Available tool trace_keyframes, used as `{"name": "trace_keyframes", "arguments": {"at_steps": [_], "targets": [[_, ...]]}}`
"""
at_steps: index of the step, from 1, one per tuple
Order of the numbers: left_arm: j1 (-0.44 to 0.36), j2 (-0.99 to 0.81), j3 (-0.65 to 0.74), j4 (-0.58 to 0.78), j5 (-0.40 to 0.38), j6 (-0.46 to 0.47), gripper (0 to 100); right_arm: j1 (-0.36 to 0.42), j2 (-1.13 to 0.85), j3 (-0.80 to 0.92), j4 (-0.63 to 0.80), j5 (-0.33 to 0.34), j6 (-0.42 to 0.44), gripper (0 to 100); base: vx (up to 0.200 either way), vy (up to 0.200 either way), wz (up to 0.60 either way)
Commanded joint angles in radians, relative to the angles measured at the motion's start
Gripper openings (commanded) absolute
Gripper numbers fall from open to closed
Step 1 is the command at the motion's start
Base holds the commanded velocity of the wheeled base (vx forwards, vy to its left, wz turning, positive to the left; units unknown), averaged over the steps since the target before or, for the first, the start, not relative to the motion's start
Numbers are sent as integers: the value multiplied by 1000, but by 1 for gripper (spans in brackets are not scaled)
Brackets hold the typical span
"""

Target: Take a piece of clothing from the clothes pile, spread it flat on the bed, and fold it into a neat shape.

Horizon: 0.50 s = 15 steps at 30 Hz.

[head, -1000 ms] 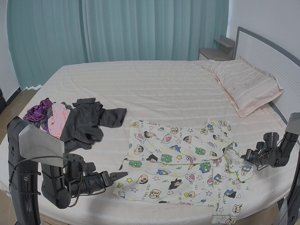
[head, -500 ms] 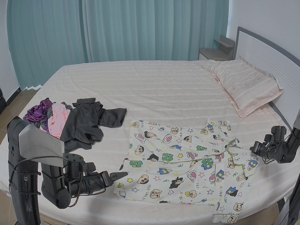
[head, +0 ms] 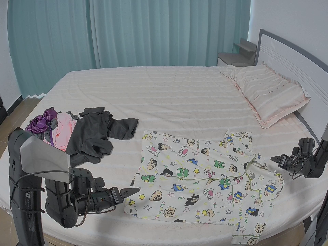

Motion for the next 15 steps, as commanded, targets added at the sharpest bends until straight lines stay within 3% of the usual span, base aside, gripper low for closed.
{"name": "trace_keyframes", "arguments": {"at_steps": [1, 6, 12, 15], "targets": [[0, 0, -1, -1, -1, -2, 100, 21, -54, 3, 0, -11, 29, 100, 0, 0, 0], [0, 0, -1, -2, 0, -8, 100, 78, -69, -8, 8, -67, 106, 100, 0, 0, 0], [0, -1, -1, -2, 0, -8, 100, 142, -58, -22, 2, -71, 123, 100, -200, 0, 0], [0, 0, -1, -1, 0, -4, 100, 156, -49, -66, 9, -73, 170, 100, -133, 0, 0]]}}
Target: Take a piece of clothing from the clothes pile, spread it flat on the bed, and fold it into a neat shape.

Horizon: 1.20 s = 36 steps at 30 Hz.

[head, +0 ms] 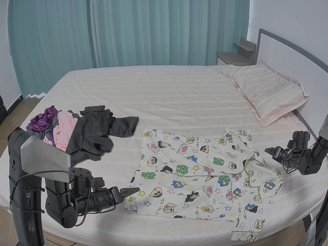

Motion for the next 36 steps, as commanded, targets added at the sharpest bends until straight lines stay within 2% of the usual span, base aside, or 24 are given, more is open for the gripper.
{"name": "trace_keyframes", "arguments": {"at_steps": [1, 4, 7, 17, 23, 36], "targets": [[0, 0, 0, 1, 0, 5, 100, 37, 13, -64, 7, -2, 65, 100, 0, 0, 0], [0, 0, -1, -1, 0, 3, 100, 54, 26, -116, 25, -16, 128, 100, 0, 0, 0], [0, 0, -3, -1, 0, 0, 100, 62, 37, -133, 44, -24, 138, 100, 0, 0, 0], [5, 0, 0, -19, 0, -6, 100, 74, 57, -151, 41, -24, 161, 100, 0, 0, 0], [3, 0, 0, -21, 0, -6, 100, 80, 56, -155, 41, -24, 161, 100, 200, 0, 0], [3, 3, -6, -21, 2, -6, 100, 105, 100, -263, 51, -28, 161, 100, 0, 0, 0]]}}
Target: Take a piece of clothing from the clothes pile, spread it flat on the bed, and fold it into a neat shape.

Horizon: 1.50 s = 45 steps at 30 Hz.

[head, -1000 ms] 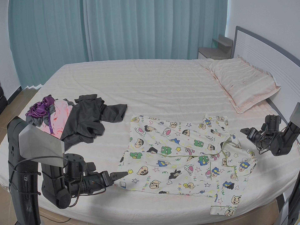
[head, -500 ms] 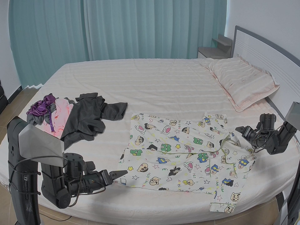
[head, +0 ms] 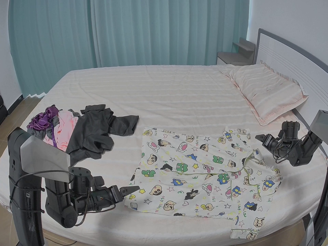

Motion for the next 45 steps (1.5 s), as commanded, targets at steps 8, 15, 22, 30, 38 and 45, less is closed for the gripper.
{"name": "trace_keyframes", "arguments": {"at_steps": [8, 15, 22, 30, 38, 45], "targets": [[-5, 9, -7, -1, 18, 0, 100, 45, 120, -224, 115, -21, 43, 100, 0, -150, 0], [-6, 14, -7, -2, 21, 1, 100, 62, 181, -353, 197, -43, 48, 100, 0, -200, 0], [-8, 20, -7, -19, 41, -3, 100, 72, 184, -355, 200, -57, 57, 100, 0, 0, 0], [-8, 21, -6, -19, 41, 1, 100, 94, 191, -361, 197, -57, 57, 100, 75, 0, 0], [-11, 23, -7, -19, 43, 1, 100, 123, 273, -456, 203, -58, 54, 100, 0, 0, 0], [-11, 24, -7, -20, 43, 1, 100, 128, 342, -548, 269, -58, 55, 100, 0, 0, 0]]}}
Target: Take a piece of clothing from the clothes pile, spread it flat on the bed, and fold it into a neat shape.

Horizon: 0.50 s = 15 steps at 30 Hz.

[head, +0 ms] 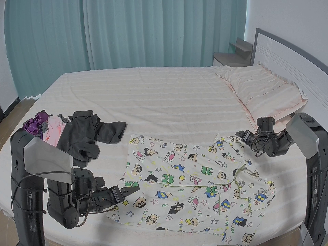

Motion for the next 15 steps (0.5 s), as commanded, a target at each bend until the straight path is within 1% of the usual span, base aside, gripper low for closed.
{"name": "trace_keyframes", "arguments": {"at_steps": [1, 7, 9, 10, 15], "targets": [[0, 2, 0, -12, 0, -1, 100, 8, 61, -47, 13, 1, 2, 100, 0, 0, 0], [0, 4, -2, -13, 0, -1, 100, 32, 92, -53, 16, 2, -4, 100, 0, 0, 0], [0, 4, -2, -12, 0, -1, 100, 37, 113, -84, 17, 2, -6, 100, 0, 0, 0], [0, 4, -2, -12, 0, -1, 100, 37, 117, -88, 17, 2, -6, 0, 0, 0, 0], [0, 4, -5, -12, 0, -1, 100, 26, 120, -111, 17, 2, -1, 0, 0, 0, 0]]}}
